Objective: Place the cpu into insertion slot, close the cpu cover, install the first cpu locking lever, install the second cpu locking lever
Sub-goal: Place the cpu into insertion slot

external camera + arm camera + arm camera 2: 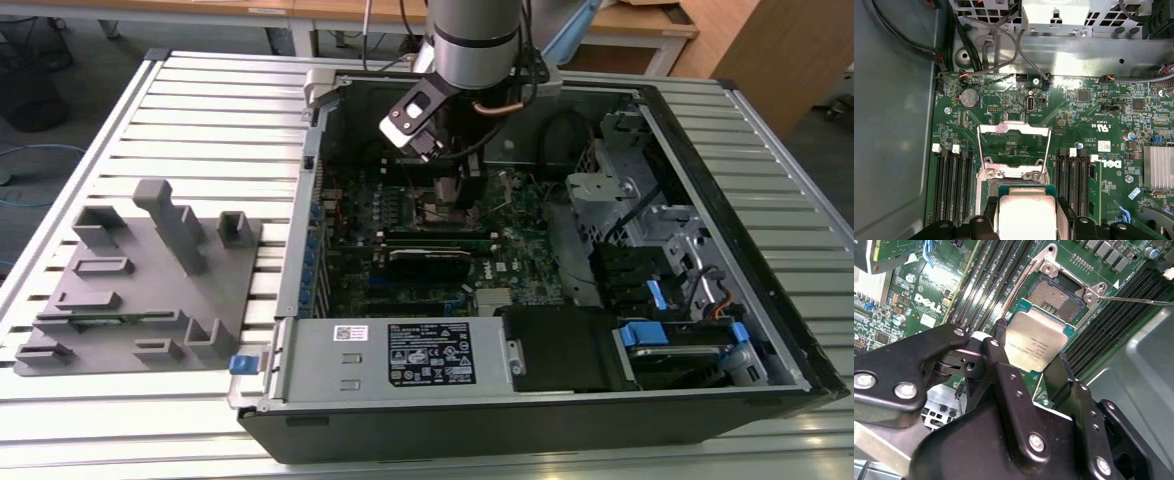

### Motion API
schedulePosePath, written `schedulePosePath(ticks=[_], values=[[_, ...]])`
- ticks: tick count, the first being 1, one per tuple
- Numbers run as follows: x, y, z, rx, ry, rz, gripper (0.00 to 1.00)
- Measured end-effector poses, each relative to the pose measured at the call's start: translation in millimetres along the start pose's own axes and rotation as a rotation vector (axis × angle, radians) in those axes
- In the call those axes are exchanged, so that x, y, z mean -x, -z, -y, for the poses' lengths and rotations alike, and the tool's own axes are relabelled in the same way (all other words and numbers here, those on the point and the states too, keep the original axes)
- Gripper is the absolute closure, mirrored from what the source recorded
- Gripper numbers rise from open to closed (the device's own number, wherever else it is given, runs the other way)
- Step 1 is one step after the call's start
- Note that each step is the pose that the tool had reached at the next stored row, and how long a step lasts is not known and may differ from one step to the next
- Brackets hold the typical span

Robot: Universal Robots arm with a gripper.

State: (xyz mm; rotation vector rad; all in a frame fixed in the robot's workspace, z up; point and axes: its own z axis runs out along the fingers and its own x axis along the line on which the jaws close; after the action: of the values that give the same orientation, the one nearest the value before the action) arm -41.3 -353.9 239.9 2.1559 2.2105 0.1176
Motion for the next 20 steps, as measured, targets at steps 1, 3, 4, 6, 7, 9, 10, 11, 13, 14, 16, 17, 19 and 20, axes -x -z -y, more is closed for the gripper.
schedulePosePath(ticks=[1,3,4,6,7,9,10,11,13,14,16,17,19,20], values=[[-0.2,-0.1,0.0,0.0001,0.0,-0.0001,0.46],[-1.1,-0.2,0.2,0.0001,0.0,-0.0001,0.46],[-1.5,-0.2,0.3,0.0,0.0,0.0,0.46],[-2.7,-0.5,0.6,0.0,0.0,0.0,0.46],[-3.2,-0.7,0.8,0.0,0.0,0.0,0.46],[-4.2,-1.7,1.1,0.0001,-0.001,-0.0001,0.46],[-4.5,-2.4,1.3,0.0001,-0.002,0.0001,0.46],[-4.7,-3.3,1.5,0.0,-0.003,0.0002,0.46],[-5.0,-5.0,1.9,0.0001,-0.008,0.0006,0.46],[-5.2,-5.8,2.2,0.0002,-0.01,0.0008,0.46],[-6.0,-7.0,3.0,0.0001,-0.014,0.0014,0.46],[-6.5,-7.6,3.2,0.0002,-0.015,0.0015,0.46],[-7.7,-9.0,3.5,0.0004,-0.017,0.0014,0.46],[-8.3,-9.7,3.7,0.0003,-0.018,0.0016,0.46]])
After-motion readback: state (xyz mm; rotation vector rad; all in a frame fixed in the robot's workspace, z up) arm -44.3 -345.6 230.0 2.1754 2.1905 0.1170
